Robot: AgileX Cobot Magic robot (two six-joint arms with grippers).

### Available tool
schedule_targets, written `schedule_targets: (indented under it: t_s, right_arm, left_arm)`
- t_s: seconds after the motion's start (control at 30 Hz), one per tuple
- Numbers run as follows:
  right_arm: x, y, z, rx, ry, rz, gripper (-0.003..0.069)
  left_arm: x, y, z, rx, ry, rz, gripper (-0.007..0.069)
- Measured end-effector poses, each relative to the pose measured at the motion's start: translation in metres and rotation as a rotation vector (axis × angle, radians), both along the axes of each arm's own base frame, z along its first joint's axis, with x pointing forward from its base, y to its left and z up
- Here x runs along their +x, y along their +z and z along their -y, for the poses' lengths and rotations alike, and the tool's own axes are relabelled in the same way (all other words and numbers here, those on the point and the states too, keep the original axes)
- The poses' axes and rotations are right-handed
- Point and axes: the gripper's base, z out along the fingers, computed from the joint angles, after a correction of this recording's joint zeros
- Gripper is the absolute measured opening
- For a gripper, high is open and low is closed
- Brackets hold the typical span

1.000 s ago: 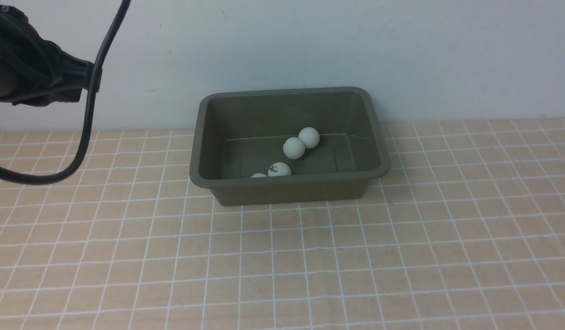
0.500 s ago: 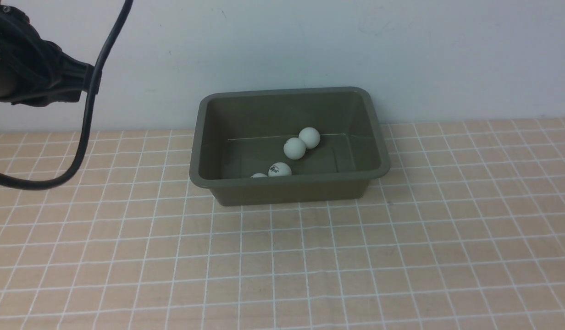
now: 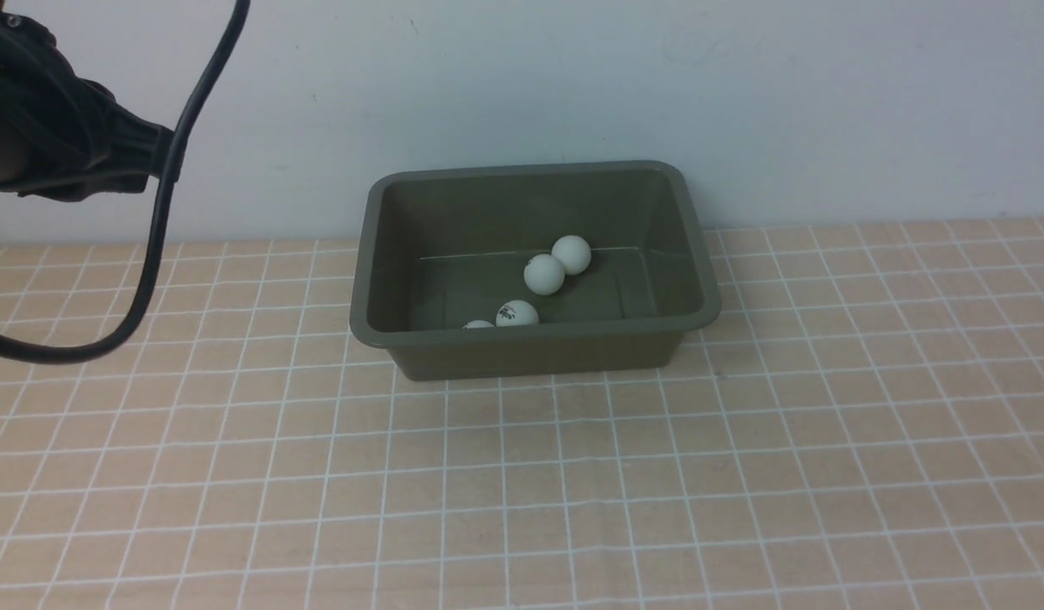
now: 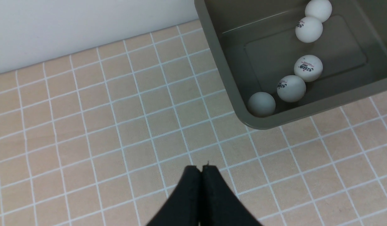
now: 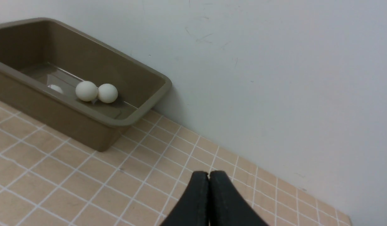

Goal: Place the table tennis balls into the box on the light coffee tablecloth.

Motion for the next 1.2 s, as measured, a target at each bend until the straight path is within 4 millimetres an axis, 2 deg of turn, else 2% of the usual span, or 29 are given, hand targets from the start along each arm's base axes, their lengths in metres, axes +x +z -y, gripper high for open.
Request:
schedule_targets:
  t_s: [0.4, 0.63, 1.2]
  right_arm:
    - [-0.02, -0.004, 0.003, 0.086, 0.008, -0.031, -0.0018]
    - [-0.017, -0.026, 0.002, 0.096, 0.004, -0.132, -0.0018]
    - [-0.019, -0.034, 0.002, 0.081, -0.005, -0.21, -0.0018]
  left_arm:
    - [0.0, 0.0, 0.0, 0.002, -0.002, 0.0, -0.0069]
    - [0.0, 0.0, 0.001, -0.006, -0.004, 0.0, -0.0069]
    - [0.002, 0.003, 0.005, -0.072, -0.009, 0.031, -0.0069]
